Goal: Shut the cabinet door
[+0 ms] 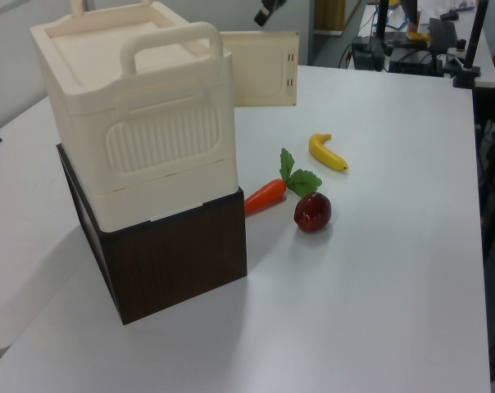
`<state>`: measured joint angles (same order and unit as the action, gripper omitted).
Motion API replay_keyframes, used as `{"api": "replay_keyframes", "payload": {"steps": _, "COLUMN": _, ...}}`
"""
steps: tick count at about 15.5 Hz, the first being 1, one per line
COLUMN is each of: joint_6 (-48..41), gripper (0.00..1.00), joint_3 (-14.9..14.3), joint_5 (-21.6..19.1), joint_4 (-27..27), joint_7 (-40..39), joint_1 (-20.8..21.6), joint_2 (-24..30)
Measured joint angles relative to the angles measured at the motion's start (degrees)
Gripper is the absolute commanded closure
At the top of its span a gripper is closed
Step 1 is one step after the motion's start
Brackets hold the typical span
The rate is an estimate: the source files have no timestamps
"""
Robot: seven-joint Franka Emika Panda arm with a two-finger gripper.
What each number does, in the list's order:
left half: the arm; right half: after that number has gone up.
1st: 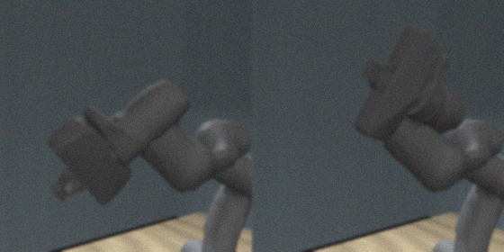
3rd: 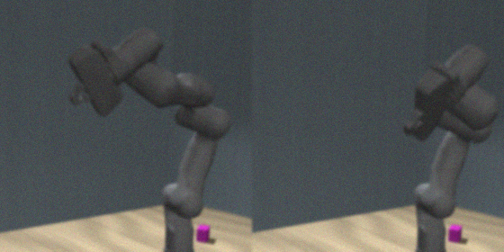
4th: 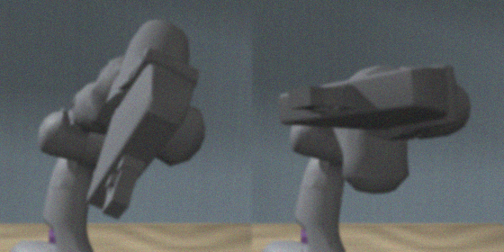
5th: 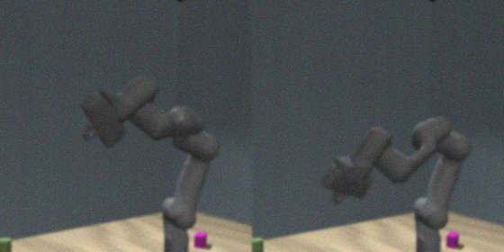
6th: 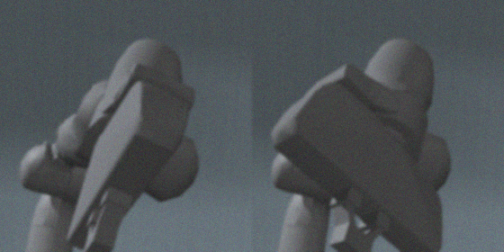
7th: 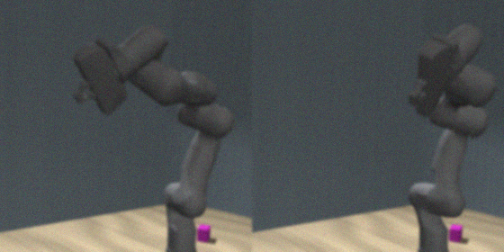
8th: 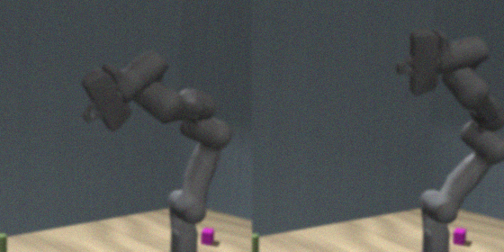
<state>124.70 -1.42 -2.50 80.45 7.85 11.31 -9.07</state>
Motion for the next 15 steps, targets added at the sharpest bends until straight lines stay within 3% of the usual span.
{"api": "replay_keyframes", "payload": {"steps": 10, "joint_6": -3.8, "gripper": 1.00, "joint_3": 0.0, "joint_5": -0.5, "joint_4": 0.2, "joint_7": 2.8, "joint_1": 3.1, "joint_2": -0.7}}
{"api": "replay_keyframes", "payload": {"steps": 15, "joint_6": -3.8, "gripper": 1.00, "joint_3": 0.1, "joint_5": -7.0, "joint_4": 0.2, "joint_7": 4.8, "joint_1": 7.5, "joint_2": -0.8}}
